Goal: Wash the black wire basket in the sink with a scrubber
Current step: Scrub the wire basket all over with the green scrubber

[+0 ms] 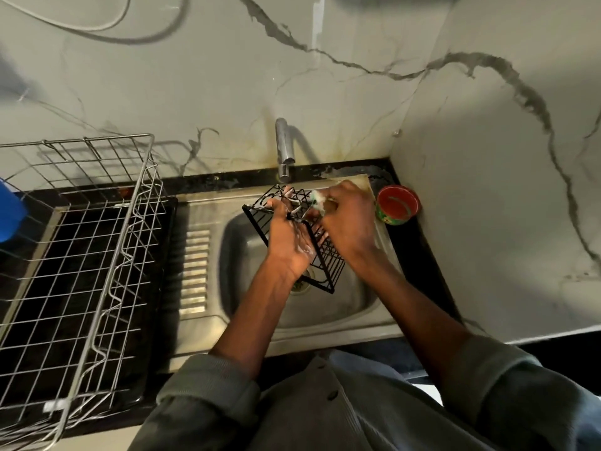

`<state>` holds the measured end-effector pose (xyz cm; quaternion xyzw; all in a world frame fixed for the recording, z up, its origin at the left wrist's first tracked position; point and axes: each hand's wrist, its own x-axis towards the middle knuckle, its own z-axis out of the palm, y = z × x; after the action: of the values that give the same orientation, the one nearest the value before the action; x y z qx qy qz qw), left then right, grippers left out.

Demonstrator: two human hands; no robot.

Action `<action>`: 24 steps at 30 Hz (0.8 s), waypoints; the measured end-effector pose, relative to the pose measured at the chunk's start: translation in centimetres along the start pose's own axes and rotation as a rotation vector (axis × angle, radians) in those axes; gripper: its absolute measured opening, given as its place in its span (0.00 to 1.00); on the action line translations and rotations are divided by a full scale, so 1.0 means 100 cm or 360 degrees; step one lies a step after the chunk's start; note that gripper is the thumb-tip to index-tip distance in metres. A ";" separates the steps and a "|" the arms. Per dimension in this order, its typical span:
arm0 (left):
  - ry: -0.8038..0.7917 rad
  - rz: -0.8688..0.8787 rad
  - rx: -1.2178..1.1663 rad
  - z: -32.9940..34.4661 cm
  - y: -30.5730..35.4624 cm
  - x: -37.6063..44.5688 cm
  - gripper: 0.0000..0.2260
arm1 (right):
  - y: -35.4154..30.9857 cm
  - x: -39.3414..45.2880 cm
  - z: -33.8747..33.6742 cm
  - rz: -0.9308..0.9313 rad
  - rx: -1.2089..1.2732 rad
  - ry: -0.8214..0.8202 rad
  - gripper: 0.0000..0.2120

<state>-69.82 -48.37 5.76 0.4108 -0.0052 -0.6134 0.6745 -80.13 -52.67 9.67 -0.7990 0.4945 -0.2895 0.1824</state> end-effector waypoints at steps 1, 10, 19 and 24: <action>0.0038 -0.0021 -0.0051 0.000 0.001 0.001 0.31 | -0.006 -0.006 0.002 -0.0110 -0.0012 -0.0040 0.16; 0.0174 0.0062 -0.0427 0.006 0.016 0.003 0.34 | -0.009 -0.029 0.019 -0.0017 0.0197 -0.0003 0.09; 0.0253 0.0057 -0.0604 -0.015 0.011 0.005 0.30 | -0.007 -0.029 0.028 0.0191 0.0250 -0.0049 0.10; 0.0224 0.0079 -0.0477 -0.017 0.001 0.006 0.22 | -0.039 -0.018 0.035 -0.0296 0.0189 -0.0087 0.06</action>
<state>-68.74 -47.97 4.39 0.3473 0.1235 -0.5600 0.7420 -75.78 -49.30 8.74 -0.8367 0.3952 -0.3121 0.2152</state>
